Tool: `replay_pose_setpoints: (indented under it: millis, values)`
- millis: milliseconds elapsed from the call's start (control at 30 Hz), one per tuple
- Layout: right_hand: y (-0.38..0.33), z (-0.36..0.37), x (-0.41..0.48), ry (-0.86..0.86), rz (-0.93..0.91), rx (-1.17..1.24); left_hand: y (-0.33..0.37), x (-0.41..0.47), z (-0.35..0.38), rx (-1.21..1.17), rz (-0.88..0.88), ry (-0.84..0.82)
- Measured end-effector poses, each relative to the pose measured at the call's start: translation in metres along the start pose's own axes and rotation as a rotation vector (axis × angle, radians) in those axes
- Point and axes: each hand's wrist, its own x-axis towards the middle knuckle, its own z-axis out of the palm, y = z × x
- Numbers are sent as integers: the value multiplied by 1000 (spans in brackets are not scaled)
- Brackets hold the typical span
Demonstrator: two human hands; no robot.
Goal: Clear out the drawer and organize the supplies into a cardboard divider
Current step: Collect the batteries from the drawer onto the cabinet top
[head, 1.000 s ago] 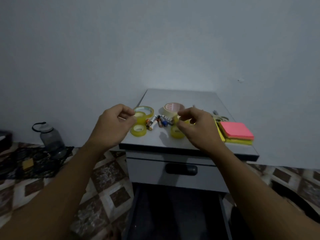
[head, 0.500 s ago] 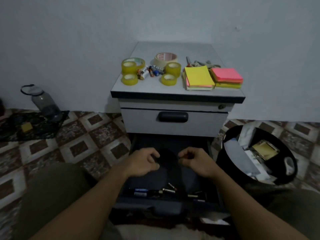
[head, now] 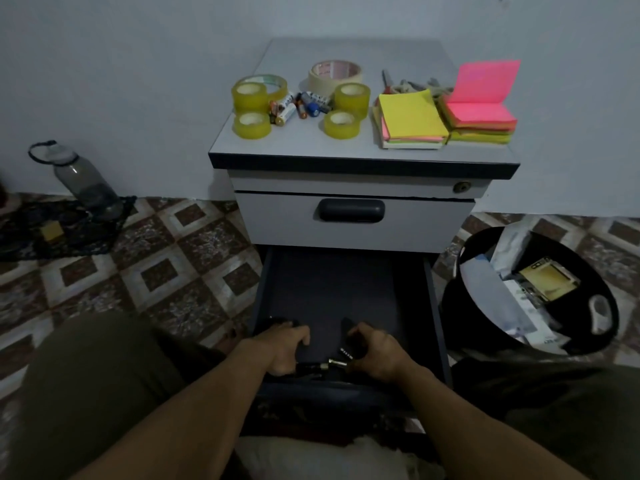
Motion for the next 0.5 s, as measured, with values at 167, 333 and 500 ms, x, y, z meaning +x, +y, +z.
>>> replay_pose_setpoints:
  millis: [167,333,500]
  values:
    - [2,9,14,-17,5,-113,-6,4,1,3,32,57]
    - [10,8,19,88,28,-45,-8,9,8,-142,13,238]
    - [12,4,21,142,19,-25,-6,8,10,-152,4,270]
